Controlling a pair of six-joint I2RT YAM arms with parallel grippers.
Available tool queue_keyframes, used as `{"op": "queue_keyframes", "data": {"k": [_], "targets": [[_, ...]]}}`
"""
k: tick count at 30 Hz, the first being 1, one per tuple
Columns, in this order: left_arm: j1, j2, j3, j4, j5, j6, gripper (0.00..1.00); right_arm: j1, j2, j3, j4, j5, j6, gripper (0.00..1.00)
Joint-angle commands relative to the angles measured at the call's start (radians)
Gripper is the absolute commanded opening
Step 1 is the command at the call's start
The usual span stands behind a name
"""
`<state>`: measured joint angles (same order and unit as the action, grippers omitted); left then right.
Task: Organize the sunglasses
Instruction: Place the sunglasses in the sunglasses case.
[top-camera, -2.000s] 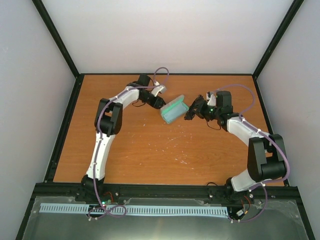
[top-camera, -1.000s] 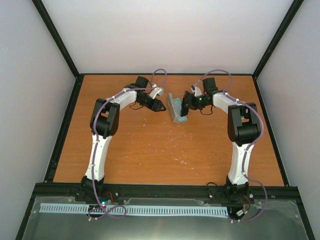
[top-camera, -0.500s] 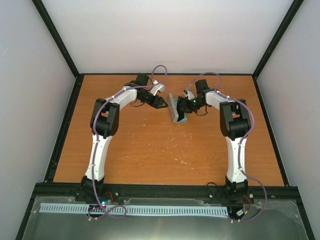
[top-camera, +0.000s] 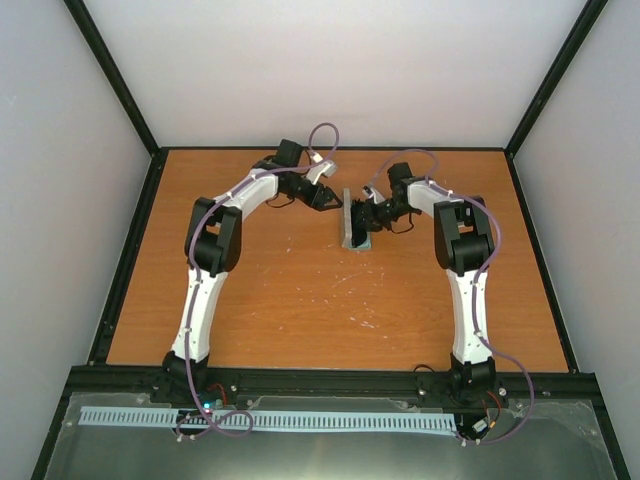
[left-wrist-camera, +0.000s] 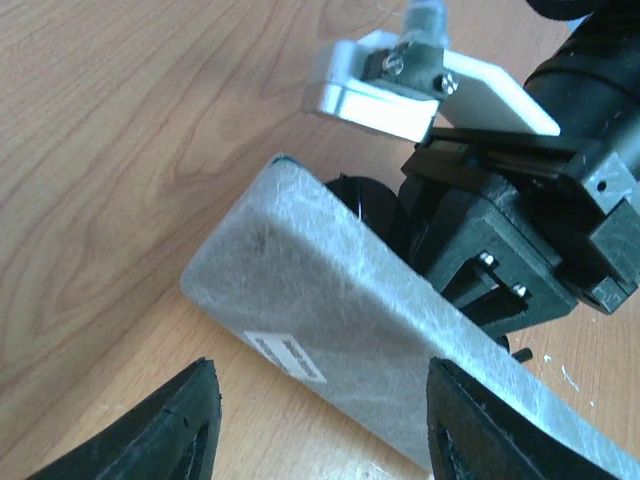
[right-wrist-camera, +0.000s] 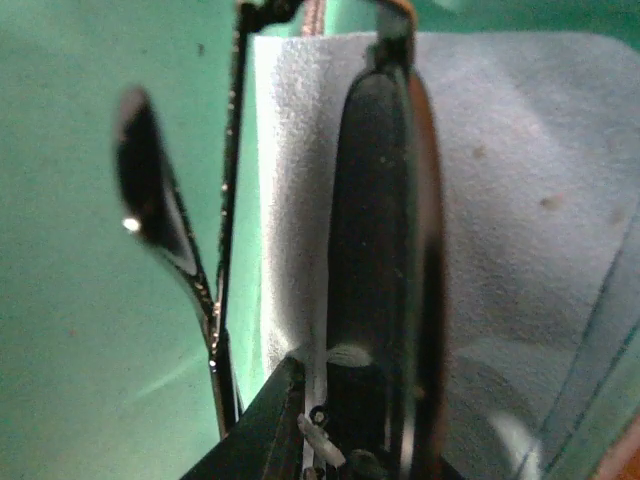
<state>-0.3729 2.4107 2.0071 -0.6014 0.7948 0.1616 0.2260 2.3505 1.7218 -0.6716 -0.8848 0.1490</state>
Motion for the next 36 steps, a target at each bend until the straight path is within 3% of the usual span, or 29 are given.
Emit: {"op": "queue_keyframes", "data": {"k": [1,9,36], "targets": [[-0.014,0.038,0.061,0.0,0.022,-0.018,0.57,0.009,0.019,0.029,-0.072,-0.013,-0.041,0.14],[-0.021,0.038,0.048,-0.005,0.023,-0.017,0.57,0.009,0.008,0.013,-0.057,0.013,-0.005,0.3],[-0.021,0.013,0.01,-0.006,0.016,-0.005,0.57,-0.007,-0.106,-0.019,-0.143,0.157,-0.026,0.35]]}}
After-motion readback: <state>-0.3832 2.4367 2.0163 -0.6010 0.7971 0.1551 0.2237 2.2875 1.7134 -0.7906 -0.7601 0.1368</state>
